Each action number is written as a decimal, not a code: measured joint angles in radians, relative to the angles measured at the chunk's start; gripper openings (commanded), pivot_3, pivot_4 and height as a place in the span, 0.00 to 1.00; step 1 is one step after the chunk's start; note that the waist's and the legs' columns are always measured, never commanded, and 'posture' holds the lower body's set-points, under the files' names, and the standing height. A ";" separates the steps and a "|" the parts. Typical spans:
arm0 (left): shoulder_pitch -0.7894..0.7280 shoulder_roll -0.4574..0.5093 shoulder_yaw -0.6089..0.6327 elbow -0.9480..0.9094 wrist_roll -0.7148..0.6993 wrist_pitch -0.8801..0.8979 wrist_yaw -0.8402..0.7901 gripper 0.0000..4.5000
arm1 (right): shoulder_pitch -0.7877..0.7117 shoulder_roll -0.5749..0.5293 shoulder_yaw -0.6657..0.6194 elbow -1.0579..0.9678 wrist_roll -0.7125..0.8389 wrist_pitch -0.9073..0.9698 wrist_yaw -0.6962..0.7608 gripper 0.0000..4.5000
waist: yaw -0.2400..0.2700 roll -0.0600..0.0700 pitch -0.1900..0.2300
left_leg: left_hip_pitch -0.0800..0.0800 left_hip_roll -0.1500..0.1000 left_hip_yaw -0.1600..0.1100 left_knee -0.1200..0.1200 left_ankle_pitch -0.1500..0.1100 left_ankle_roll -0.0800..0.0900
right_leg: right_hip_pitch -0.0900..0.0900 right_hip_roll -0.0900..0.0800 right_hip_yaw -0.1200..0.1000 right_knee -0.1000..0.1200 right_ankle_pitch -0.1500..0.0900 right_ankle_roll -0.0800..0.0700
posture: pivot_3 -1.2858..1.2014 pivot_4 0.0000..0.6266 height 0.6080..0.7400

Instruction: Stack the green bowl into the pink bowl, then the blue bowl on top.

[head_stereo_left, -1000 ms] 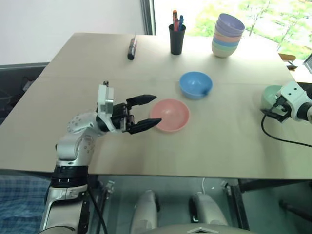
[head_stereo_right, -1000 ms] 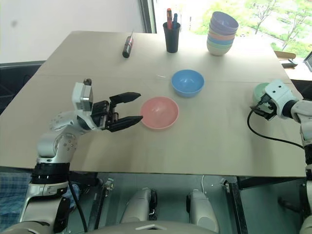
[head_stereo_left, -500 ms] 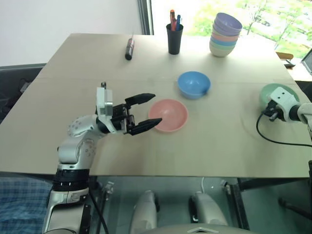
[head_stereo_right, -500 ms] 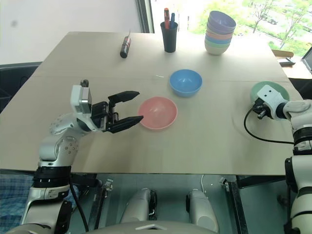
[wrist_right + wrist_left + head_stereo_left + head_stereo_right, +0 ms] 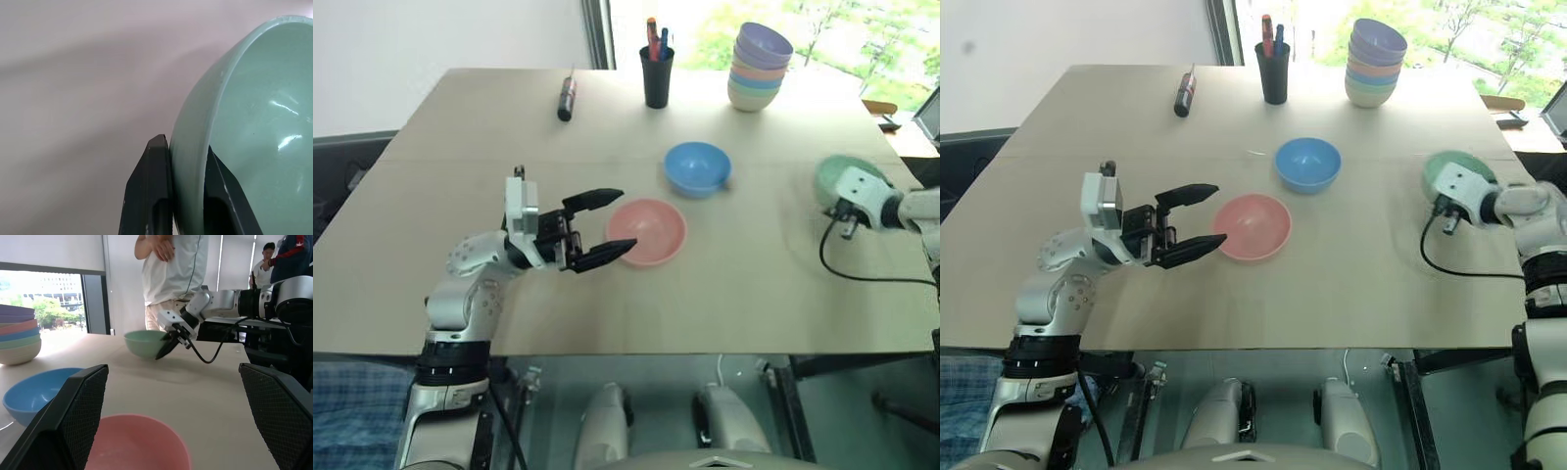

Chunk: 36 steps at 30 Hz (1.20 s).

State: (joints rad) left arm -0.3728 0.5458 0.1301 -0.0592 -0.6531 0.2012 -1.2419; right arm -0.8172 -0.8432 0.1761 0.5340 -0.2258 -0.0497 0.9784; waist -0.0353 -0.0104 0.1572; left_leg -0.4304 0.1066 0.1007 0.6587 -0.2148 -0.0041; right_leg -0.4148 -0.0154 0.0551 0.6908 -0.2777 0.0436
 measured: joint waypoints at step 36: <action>0.278 0.251 0.313 -0.011 0.018 -0.027 0.047 1.00 | 0.025 0.353 0.359 -0.849 0.039 0.444 0.115 0.36 | 0.023 -0.006 0.000 | -0.001 0.001 0.000 0.000 -0.001 0.001 | -0.001 -0.001 -0.003 0.001 -0.001 -0.001 | 0.52 0.24 1.00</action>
State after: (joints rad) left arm -0.0946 0.7969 0.4426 -0.0705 -0.6349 0.1740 -1.1952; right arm -0.7919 -0.4900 0.5350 -0.3152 -0.1868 0.3941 1.0938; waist -0.0122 -0.0167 0.1568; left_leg -0.4315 0.1076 0.1011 0.6592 -0.2155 -0.0033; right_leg -0.4162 -0.0162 0.0525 0.6916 -0.2784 0.0421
